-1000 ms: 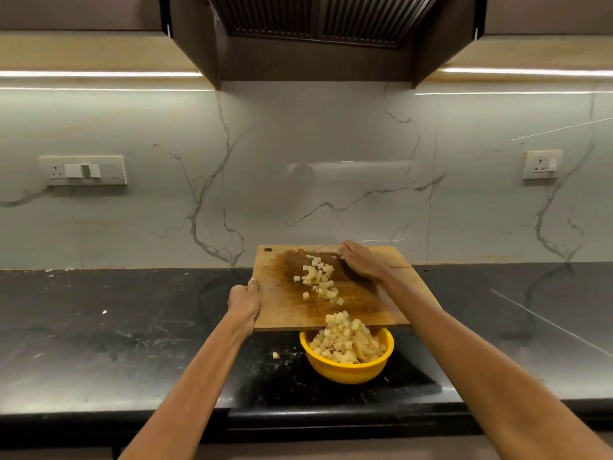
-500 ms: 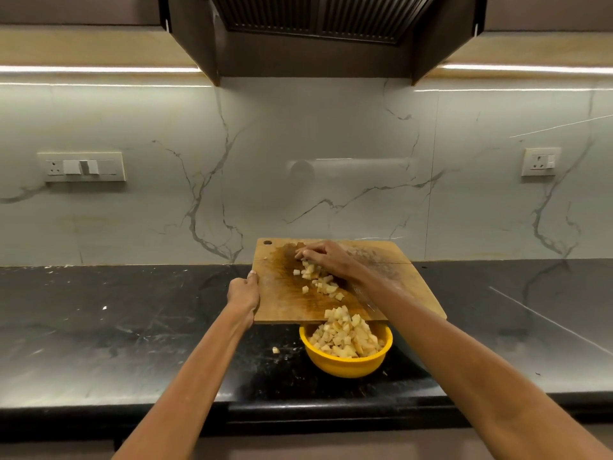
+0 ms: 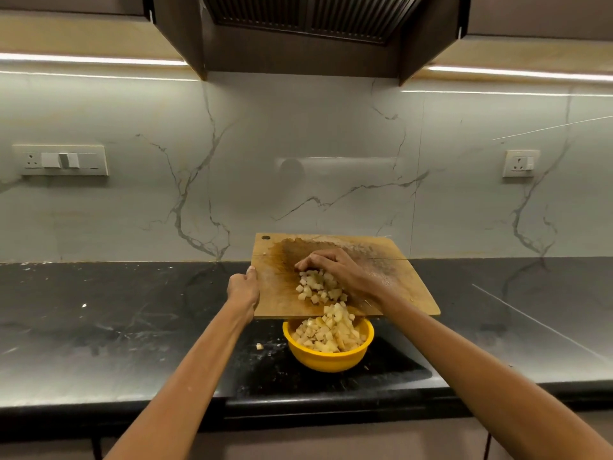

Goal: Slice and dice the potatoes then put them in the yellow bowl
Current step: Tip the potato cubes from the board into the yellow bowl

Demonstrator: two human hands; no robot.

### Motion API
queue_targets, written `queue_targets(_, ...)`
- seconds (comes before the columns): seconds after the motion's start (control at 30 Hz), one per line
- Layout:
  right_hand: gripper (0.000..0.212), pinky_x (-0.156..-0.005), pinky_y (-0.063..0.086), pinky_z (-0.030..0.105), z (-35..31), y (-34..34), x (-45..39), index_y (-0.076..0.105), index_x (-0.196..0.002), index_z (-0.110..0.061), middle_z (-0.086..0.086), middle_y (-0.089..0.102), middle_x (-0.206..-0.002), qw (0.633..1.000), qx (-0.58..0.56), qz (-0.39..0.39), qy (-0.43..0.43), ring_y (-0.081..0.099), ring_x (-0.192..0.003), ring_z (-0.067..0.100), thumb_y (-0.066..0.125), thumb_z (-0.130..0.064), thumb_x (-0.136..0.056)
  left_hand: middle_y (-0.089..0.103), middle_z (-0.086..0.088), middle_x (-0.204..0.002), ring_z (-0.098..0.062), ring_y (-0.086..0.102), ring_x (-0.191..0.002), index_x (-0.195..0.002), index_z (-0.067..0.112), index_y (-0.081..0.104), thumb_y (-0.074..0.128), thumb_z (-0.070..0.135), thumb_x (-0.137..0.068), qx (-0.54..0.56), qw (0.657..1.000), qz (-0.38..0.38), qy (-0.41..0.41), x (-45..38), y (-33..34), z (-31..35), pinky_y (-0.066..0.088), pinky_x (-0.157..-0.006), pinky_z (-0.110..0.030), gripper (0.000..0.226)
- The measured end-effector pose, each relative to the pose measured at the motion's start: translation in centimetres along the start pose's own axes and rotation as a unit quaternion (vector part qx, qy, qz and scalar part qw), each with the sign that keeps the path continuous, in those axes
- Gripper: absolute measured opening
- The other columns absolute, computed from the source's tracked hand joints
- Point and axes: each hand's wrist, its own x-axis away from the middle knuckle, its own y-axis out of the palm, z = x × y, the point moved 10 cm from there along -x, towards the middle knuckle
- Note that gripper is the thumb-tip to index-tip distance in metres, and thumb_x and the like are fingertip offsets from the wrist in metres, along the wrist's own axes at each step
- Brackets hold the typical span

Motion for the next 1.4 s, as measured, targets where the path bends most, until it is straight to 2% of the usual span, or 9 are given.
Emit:
queue_targets(0.23,0.048,-0.101,0.045,0.036,0.1,0.7,1.6,0.071,-0.101,-0.007,0.008,0.069,-0.113,1.0,-0.012,-0.023,0.003,0.061,-0.111,0.017,0.029,-0.029,-0.097,0.057,-0.016,-0.098,-0.029,0.056,-0.089,-0.101,-0.001,0.053,0.036,0.032,-0.101,0.004,1.0,0.019,-0.008,0.0,-0.6,-0.1,0.048,-0.078,-0.038,0.037)
queue_targets(0.5,0.041,-0.098,0.046,0.03,0.5,-0.8,2.1,0.061,-0.114,0.0,0.013,0.064,-0.119,0.996,-0.08,0.047,0.016,0.059,-0.114,0.017,0.028,-0.021,-0.1,0.055,-0.016,-0.092,-0.028,0.053,-0.082,-0.08,0.004,0.052,0.036,0.033,-0.101,0.01,1.0,0.027,0.006,-0.4,-1.0,-0.4,0.044,-0.073,-0.035,0.039)
queue_targets(0.67,0.048,-0.09,0.038,0.01,-0.3,0.5,2.6,0.057,-0.116,-0.002,-0.005,0.068,-0.11,1.0,0.009,0.01,0.002,0.055,-0.104,-0.01,0.026,-0.032,-0.093,0.055,-0.015,-0.092,-0.027,0.053,-0.084,-0.081,0.004,0.052,0.035,0.032,-0.101,0.014,0.999,0.032,0.023,0.0,-0.9,0.4,0.044,-0.073,-0.035,0.038)
queue_targets(0.83,0.033,-0.1,0.037,0.024,-0.4,1.3,4.2,0.052,-0.107,-0.022,0.004,0.073,-0.102,1.0,0.012,-0.017,-0.018,0.057,-0.113,0.006,0.024,-0.036,-0.094,0.054,-0.013,-0.085,-0.027,0.052,-0.081,-0.072,0.008,0.049,0.035,0.031,-0.101,0.018,0.999,0.042,0.019,0.0,-0.9,-0.3,0.043,-0.073,-0.035,0.04)
queue_targets(1.0,0.031,-0.102,0.042,0.053,-0.8,0.1,3.9,0.051,-0.109,-0.01,0.021,0.07,-0.103,0.991,-0.132,0.005,0.009,0.064,-0.108,0.028,0.029,-0.029,-0.097,0.051,-0.012,-0.08,-0.021,0.048,-0.066,-0.073,0.007,0.048,0.036,0.031,-0.101,0.019,0.999,0.036,0.021,0.1,-0.9,0.0,0.04,-0.062,-0.032,0.039)
queue_targets(1.1,0.033,-0.102,0.043,0.051,-1.5,1.1,2.9,0.049,-0.112,-0.012,0.018,0.069,-0.109,0.994,-0.103,-0.014,0.025,0.062,-0.111,0.027,0.029,-0.032,-0.095,0.053,-0.014,-0.091,-0.025,0.052,-0.081,-0.089,0.003,0.051,0.035,0.032,-0.101,0.01,0.999,0.032,0.022,0.1,-0.9,0.2,0.043,-0.069,-0.035,0.035)
queue_targets(1.23,0.038,-0.103,0.037,0.032,-2.0,3.1,3.3,0.05,-0.114,-0.016,0.004,0.073,-0.105,0.999,0.021,-0.049,-0.002,0.058,-0.114,0.009,0.023,-0.034,-0.094,0.056,-0.017,-0.097,-0.028,0.055,-0.087,-0.106,-0.003,0.053,0.035,0.033,-0.101,0.008,0.999,0.029,0.019,-0.1,-0.9,0.2,0.046,-0.072,-0.036,0.041)
queue_targets(1.33,0.033,-0.103,0.039,0.028,-2.0,3.0,4.6,0.05,-0.108,-0.017,0.011,0.074,-0.094,0.998,-0.007,-0.049,-0.025,0.063,-0.105,0.006,0.025,-0.034,-0.095,0.057,-0.017,-0.098,-0.029,0.056,-0.088,-0.105,-0.003,0.054,0.034,0.033,-0.101,0.005,0.999,0.035,0.014,-0.2,-1.2,-0.2,0.048,-0.078,-0.039,0.042)
queue_targets(1.4,0.034,-0.097,0.046,0.035,-2.0,2.1,5.1,0.05,-0.107,-0.017,0.014,0.073,-0.091,0.997,-0.055,-0.036,-0.031,0.067,-0.099,0.016,0.028,-0.039,-0.094,0.056,-0.016,-0.098,-0.028,0.055,-0.087,-0.102,-0.002,0.053,0.034,0.033,-0.101,0.006,0.999,0.038,0.013,-0.1,-1.3,-0.4,0.048,-0.08,-0.04,0.039)
